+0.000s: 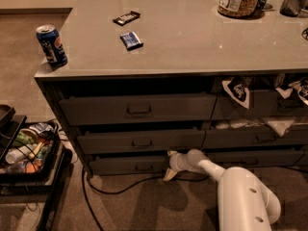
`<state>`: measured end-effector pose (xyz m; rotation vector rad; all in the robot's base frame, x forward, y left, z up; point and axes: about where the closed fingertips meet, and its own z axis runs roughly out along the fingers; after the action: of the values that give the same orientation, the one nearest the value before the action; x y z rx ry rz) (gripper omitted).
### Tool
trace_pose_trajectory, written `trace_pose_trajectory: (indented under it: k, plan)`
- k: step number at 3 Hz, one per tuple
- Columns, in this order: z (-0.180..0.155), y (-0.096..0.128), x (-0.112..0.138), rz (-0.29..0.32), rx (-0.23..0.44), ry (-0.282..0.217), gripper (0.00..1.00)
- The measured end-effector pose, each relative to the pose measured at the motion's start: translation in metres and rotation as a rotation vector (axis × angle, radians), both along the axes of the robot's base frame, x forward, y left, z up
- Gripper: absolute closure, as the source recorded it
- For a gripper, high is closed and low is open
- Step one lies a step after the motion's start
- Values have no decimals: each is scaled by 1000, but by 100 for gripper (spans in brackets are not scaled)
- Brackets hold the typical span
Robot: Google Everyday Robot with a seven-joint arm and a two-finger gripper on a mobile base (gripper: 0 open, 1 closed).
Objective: Open bottom drawer
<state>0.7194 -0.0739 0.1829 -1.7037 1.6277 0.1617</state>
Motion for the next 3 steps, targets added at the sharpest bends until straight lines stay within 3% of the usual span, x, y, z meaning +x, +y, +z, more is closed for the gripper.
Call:
trace_pose_trajectory:
  k: [1,2,3]
  plan:
    - [-17,-4,1,-42,0,35,0]
    - [-17,-4,1,-42,0,35,0]
    - [-17,-4,1,-42,0,35,14]
